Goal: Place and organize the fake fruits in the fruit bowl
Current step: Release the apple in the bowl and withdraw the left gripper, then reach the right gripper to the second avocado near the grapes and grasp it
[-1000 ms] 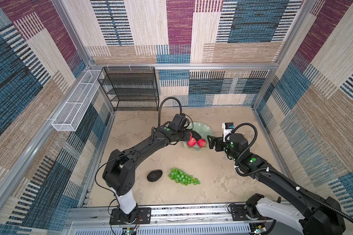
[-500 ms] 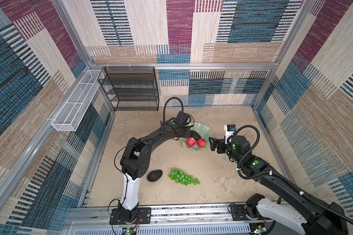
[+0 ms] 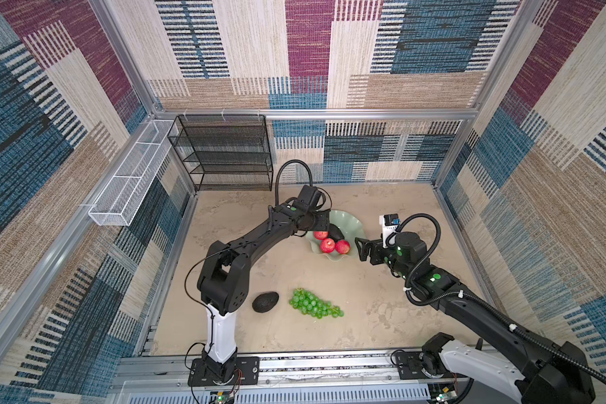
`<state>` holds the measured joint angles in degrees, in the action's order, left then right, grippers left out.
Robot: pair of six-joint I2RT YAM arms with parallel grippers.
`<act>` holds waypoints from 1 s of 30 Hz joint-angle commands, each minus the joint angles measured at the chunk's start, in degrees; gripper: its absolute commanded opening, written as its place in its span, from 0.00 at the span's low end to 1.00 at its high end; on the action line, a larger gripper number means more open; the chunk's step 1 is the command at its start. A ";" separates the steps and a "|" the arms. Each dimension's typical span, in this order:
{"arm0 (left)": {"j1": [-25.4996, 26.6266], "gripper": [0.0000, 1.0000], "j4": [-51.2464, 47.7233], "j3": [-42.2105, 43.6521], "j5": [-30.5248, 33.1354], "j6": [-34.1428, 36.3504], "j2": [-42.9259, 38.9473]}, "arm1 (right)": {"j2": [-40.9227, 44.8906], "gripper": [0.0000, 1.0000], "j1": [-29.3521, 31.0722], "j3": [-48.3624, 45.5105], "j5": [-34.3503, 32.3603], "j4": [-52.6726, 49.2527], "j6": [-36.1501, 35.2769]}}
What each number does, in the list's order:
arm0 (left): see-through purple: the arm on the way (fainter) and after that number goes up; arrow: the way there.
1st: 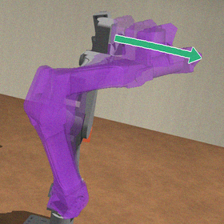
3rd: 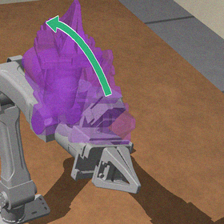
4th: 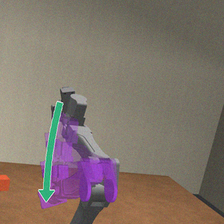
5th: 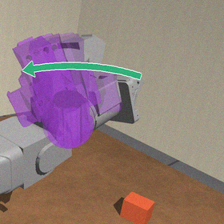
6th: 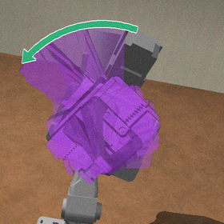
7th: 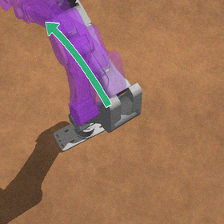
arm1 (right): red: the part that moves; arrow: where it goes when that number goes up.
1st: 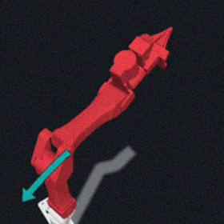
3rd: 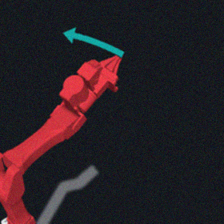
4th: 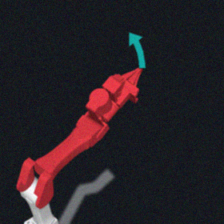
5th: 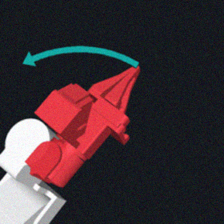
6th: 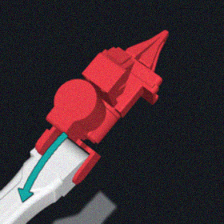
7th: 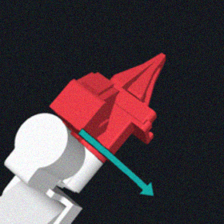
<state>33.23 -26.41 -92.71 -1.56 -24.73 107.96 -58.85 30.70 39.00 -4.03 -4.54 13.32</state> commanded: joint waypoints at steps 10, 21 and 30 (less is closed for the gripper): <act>-20.76 0.80 12.66 37.96 1.41 -6.14 -38.44 | -21.72 0.96 21.11 6.61 20.04 14.42 -21.33; -37.54 0.82 9.40 53.63 -7.61 -11.11 -54.05 | -42.40 0.96 31.93 19.88 22.05 14.54 -31.86; -41.12 0.82 8.54 54.27 -11.95 -10.92 -54.84 | -52.41 0.94 32.98 27.00 23.87 13.78 -32.94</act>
<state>-7.51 -17.85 -38.57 -11.09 -34.94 53.52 -109.62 63.64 64.49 18.31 8.27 -18.35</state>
